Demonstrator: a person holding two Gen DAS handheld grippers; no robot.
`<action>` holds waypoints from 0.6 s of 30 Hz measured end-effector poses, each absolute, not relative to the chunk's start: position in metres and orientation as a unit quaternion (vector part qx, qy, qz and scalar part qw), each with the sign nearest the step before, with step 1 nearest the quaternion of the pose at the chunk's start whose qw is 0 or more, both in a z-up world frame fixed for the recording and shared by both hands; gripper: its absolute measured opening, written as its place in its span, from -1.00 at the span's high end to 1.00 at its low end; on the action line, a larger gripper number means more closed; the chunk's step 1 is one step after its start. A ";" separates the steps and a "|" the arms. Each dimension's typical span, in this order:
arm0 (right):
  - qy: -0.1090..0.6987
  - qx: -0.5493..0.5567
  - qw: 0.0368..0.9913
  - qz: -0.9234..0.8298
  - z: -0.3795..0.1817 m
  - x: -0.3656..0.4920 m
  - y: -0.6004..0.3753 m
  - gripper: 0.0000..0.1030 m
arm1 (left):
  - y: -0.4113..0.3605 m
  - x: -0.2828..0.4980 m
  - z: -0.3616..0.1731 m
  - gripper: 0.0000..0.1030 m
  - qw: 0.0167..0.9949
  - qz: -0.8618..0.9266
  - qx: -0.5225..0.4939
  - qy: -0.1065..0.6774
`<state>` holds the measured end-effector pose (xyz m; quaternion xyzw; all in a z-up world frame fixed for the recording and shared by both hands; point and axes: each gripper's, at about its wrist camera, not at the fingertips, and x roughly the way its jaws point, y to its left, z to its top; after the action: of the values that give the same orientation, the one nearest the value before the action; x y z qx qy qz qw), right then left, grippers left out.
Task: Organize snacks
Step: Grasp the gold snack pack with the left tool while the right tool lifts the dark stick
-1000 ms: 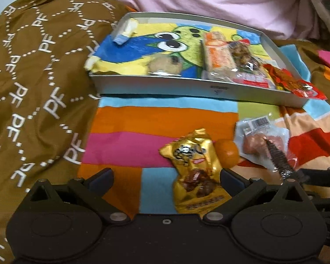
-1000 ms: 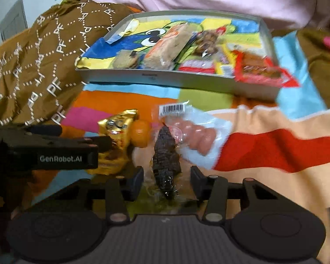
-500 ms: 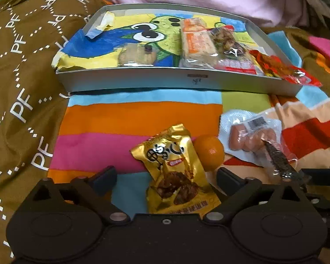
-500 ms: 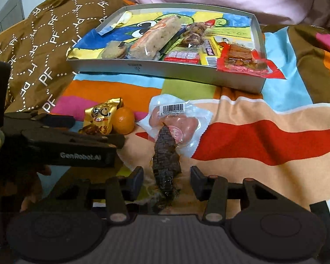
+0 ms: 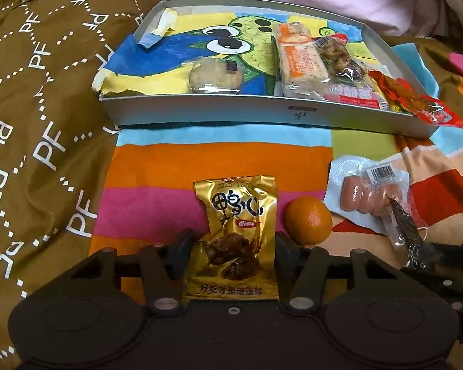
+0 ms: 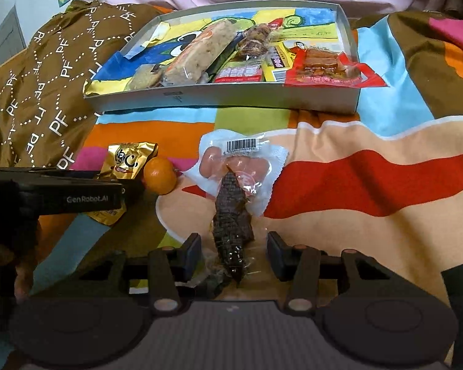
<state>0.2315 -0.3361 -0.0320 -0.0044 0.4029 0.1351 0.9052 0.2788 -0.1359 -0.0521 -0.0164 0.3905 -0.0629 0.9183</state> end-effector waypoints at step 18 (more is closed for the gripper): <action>0.386 -0.031 0.912 0.135 -0.038 0.239 -0.321 0.04 | -0.135 0.282 -0.050 -0.01 0.917 -0.074 -0.008 0.392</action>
<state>0.2393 -0.3210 -0.0379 -0.0309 0.3862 0.1353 0.9119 0.2821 -0.1347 -0.0502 -0.0082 0.3915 -0.0742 0.9171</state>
